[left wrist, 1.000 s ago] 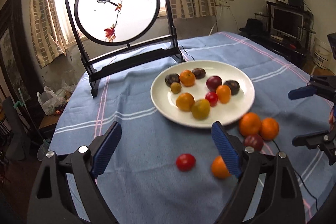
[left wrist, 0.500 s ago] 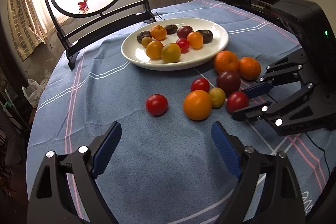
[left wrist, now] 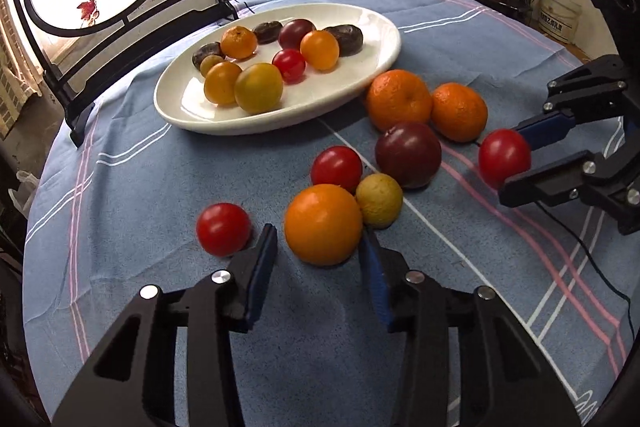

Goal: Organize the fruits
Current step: 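Grasp a tangerine with the left tool while the right tool grasps a red tomato, then carry the tangerine and red tomato over the white plate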

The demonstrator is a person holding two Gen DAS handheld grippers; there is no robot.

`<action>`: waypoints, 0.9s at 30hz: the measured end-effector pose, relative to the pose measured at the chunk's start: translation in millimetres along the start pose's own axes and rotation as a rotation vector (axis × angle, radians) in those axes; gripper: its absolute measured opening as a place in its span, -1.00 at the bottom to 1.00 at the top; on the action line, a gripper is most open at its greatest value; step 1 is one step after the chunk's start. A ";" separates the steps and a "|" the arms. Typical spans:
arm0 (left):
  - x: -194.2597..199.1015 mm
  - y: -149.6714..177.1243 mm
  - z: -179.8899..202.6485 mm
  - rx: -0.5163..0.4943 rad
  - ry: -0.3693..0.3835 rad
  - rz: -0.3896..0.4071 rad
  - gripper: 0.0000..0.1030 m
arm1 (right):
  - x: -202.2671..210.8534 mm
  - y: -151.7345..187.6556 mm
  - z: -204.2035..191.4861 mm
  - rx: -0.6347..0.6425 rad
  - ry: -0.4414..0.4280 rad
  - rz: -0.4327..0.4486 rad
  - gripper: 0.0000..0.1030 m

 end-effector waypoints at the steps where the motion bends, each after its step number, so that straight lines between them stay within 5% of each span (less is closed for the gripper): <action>1: -1.4 -1.5 0.0 -0.003 -0.005 0.000 -0.18 | -0.4 0.2 1.2 -0.005 -0.003 0.001 -0.39; 9: 8.2 -7.4 1.3 0.009 -0.015 0.016 -0.29 | 1.8 6.2 3.8 -0.016 0.005 0.008 -0.39; 14: 40.4 -21.2 -6.5 0.041 -0.039 0.095 -0.29 | 16.4 -0.5 1.1 0.009 0.026 0.048 -0.39; 27: 59.5 -128.0 -62.8 0.244 -0.199 0.287 -0.29 | 64.4 -118.3 19.9 0.054 0.108 0.337 -0.39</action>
Point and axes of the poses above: each gripper's, at about its wrist camera, not at the fingertips, and x roughly against the way its jaws point, z to its right, y to its underside, the point moved 5 cm from there along -x, roughly the way its jaws point, and after that the axes turned 3 degrees about z, right-handed, at the moved point
